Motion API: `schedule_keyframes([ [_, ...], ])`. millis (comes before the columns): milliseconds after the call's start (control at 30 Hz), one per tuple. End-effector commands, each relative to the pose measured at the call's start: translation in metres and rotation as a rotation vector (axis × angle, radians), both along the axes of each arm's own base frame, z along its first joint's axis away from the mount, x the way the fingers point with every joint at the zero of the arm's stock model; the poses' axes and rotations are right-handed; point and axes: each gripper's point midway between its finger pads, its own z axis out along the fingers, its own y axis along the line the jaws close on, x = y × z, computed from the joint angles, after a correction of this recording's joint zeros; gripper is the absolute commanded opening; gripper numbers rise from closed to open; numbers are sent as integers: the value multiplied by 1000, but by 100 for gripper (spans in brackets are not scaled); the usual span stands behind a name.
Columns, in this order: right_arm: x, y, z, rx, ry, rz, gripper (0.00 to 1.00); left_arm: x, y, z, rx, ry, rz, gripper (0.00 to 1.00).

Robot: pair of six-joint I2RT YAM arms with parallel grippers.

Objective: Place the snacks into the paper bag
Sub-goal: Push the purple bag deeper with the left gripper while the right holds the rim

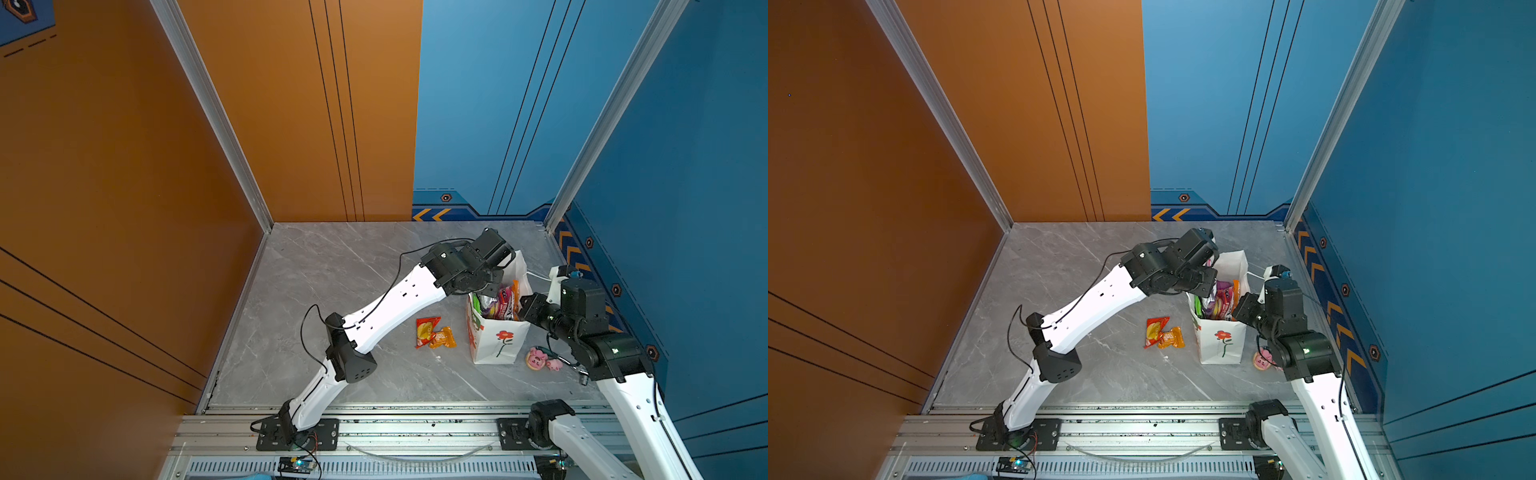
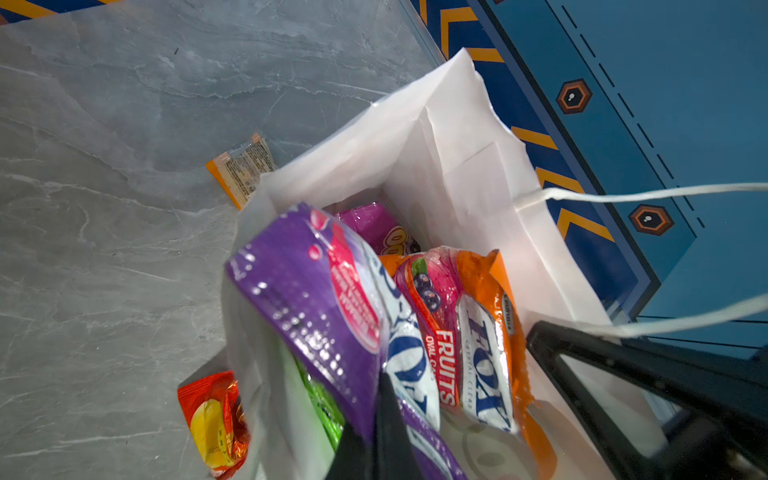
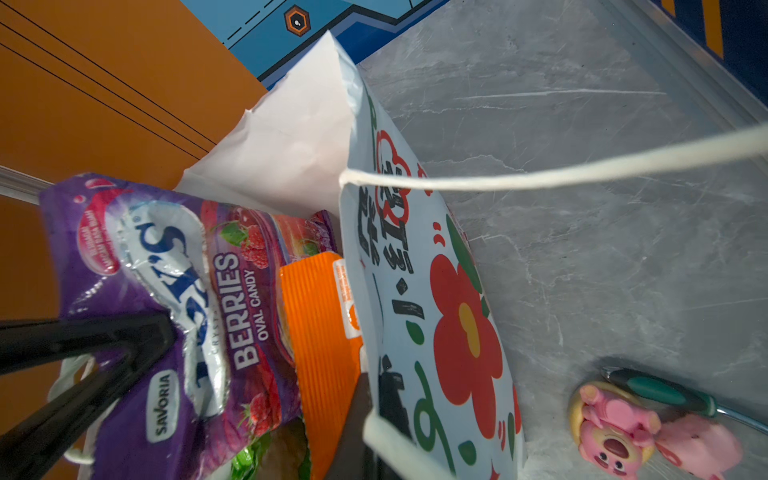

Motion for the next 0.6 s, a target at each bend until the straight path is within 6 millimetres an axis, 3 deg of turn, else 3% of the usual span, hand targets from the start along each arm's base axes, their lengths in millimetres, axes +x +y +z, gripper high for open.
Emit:
schedule_keyframes([
  [0,9,2,6,15,-40,3,2,6,-5,-5,25,-35,-4,0],
  [167,9,2,4,19,-35,1,2,2,-24,-13,0,-21,-63,0],
  [467,10,3,2,21,-31,2,2,12,-13,-30,78,-39,-38,0],
  [567,10,3,2,24,-32,0,2,9,-18,-33,81,-35,-65,0],
])
